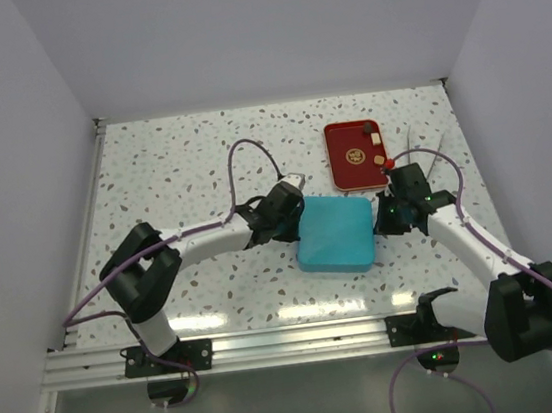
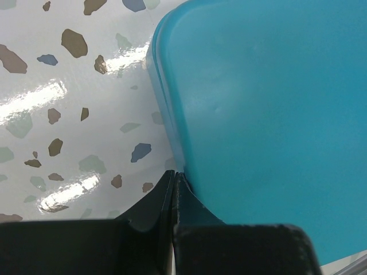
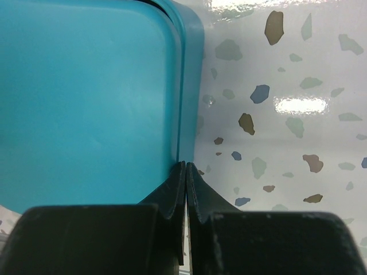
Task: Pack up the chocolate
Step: Close the box lid on the packing box.
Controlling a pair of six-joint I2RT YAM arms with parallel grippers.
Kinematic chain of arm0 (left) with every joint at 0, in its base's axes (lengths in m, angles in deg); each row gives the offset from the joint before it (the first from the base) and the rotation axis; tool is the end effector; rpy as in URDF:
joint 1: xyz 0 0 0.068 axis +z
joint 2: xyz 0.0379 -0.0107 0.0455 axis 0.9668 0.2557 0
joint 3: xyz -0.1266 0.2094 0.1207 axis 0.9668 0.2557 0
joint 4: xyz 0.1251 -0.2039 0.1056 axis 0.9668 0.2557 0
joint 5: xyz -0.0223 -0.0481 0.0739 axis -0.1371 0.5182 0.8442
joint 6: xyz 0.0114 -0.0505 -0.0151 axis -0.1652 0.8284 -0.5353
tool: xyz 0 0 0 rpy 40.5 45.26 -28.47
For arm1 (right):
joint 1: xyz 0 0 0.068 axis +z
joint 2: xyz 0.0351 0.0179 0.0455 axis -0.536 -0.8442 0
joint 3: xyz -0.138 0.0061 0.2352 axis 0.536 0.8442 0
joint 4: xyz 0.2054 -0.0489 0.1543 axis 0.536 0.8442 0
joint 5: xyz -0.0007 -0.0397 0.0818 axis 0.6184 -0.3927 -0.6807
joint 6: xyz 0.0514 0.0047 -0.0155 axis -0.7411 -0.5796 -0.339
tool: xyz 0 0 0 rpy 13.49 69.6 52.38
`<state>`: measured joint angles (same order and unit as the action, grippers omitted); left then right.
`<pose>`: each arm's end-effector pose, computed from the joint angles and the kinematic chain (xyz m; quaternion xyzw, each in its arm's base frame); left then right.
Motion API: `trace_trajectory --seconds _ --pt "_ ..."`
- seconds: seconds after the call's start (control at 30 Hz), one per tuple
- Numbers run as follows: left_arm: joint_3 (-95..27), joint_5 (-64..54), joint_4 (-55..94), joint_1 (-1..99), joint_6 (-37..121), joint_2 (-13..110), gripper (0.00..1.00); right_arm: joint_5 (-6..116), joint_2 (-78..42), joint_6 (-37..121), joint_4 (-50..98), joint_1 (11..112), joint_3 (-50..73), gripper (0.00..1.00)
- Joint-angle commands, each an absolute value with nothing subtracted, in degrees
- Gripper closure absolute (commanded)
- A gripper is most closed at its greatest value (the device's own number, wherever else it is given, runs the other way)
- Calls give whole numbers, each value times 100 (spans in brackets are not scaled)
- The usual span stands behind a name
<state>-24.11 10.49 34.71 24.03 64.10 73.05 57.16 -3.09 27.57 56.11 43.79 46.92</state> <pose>0.2329 -0.2819 0.1846 0.1252 0.9332 -0.1767 0.2868 0.2111 0.0458 0.2072 0.0688 0.9603 0.1170 0.2438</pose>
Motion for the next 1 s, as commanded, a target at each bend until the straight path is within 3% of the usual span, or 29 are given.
trace_trajectory --seconds 0.0,0.97 --pt "-2704 1072 3488 2333 6268 7362 100 5725 -317 2673 5541 4445 4697 100" --pt "-3100 1081 3752 2298 6172 7423 100 6068 -607 2646 5770 4788 4152 100"
